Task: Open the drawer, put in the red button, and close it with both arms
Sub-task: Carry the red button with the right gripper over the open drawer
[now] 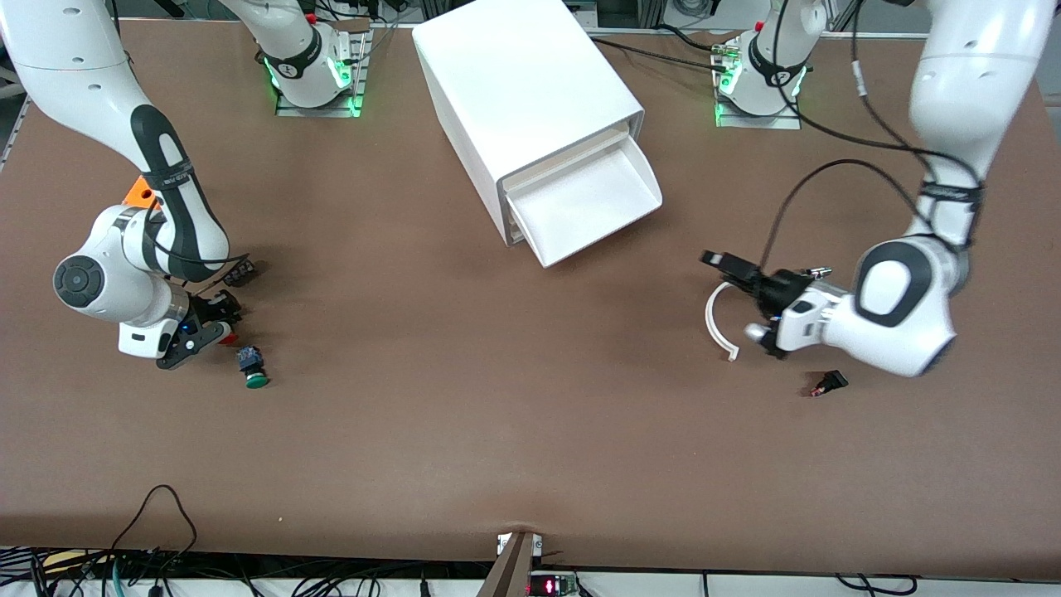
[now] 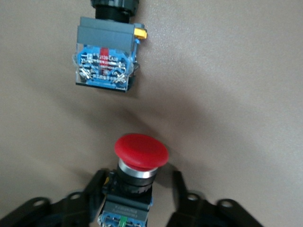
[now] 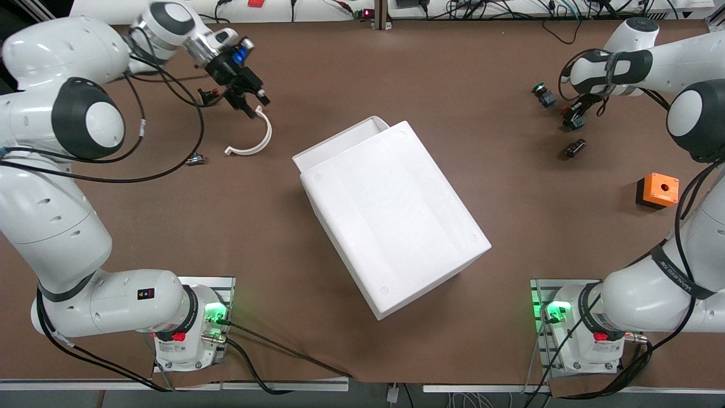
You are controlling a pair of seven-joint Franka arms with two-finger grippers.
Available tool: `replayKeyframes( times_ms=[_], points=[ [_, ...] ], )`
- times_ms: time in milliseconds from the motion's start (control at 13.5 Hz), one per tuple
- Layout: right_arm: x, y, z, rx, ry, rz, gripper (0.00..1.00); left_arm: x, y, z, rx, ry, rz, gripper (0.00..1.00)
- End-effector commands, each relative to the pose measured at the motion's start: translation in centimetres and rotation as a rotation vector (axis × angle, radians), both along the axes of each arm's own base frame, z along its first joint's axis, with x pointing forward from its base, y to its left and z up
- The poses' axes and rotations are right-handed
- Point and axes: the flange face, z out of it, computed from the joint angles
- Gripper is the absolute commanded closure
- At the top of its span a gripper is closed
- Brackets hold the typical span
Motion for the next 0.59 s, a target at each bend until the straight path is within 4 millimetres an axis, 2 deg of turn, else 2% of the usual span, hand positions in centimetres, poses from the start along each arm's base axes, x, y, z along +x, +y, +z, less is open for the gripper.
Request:
replayKeyframes(
  times_ms=[0, 74, 148, 222, 295, 369, 443, 517],
  points=[
    [0.1, -0.1, 0.5, 0.012, -0.011, 0.002, 0.85, 0.8, 3.3, 4.1, 0.127, -0.086, -0.040, 0.00],
    [0.2, 0.3, 1.1, 0.023, 0.002, -0.015, 0.97, 0.8, 3.8, 5.5, 0.179, -0.122, -0.062, 0.00],
    [0.8, 0.8, 2.7, 0.033, 0.013, -0.033, 1.00, 0.7, 4.2, 6.5, 0.228, -0.145, -0.087, 0.00],
    [1.5, 1.4, 4.0, 0.039, 0.034, -0.044, 1.00, 0.9, 4.3, 7.3, 0.268, -0.173, -0.109, 0.00],
    [2.5, 2.5, 6.0, 0.051, 0.053, -0.045, 1.00, 1.9, 4.8, 9.2, 0.320, -0.229, -0.126, 0.00],
    [3.2, 3.0, 8.1, 0.059, 0.076, -0.054, 1.00, 2.2, 4.5, 10.2, 0.369, -0.258, -0.164, 0.00],
    [4.3, 3.9, 10.5, 0.076, 0.079, -0.064, 1.00, 2.4, 4.5, 11.1, 0.405, -0.281, -0.186, 0.00],
    [5.3, 5.1, 13.0, 0.105, 0.091, -0.071, 1.00, 2.3, 3.8, 12.9, 0.459, -0.327, -0.219, 0.00]
  ],
)
